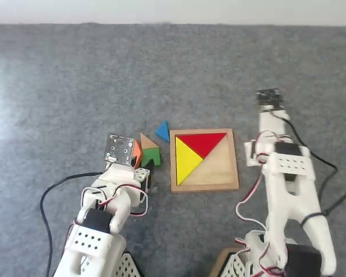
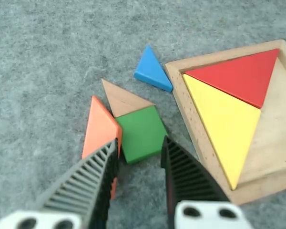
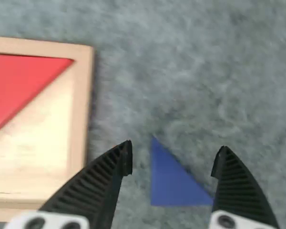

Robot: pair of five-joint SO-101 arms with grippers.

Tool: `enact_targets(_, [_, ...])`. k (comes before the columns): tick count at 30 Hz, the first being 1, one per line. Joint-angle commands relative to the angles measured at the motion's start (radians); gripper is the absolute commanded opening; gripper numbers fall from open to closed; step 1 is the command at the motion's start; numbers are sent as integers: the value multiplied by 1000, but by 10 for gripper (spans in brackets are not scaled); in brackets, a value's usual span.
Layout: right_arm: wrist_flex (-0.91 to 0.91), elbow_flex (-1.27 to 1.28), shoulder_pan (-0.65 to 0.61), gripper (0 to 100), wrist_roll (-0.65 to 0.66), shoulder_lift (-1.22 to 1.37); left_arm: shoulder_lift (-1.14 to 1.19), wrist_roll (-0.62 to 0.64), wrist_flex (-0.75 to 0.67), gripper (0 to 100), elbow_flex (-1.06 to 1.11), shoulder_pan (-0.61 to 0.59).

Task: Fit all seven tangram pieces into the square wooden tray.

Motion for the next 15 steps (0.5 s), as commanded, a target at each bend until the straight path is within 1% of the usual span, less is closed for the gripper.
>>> enact_targets(1, [-50,66,56,212,-11,-47,-14,6,2,145,-12,0])
enact_targets(5, [-81,86,59,91,-17,-79,-14,8,2,145,-12,0])
enact_targets(8, [-24,91,62,35,-14,-151,-14,8,2,145,-12,0])
enact_targets(11, [61,95,65,8,-9,-252,-14,8,2,145,-12,0])
enact_targets(13, [94,129,94,9,-6,-321,-14,6,0,146,-12,5])
enact_targets(15, [93,192,128,9,44,-390,-14,6,0,146,-12,28])
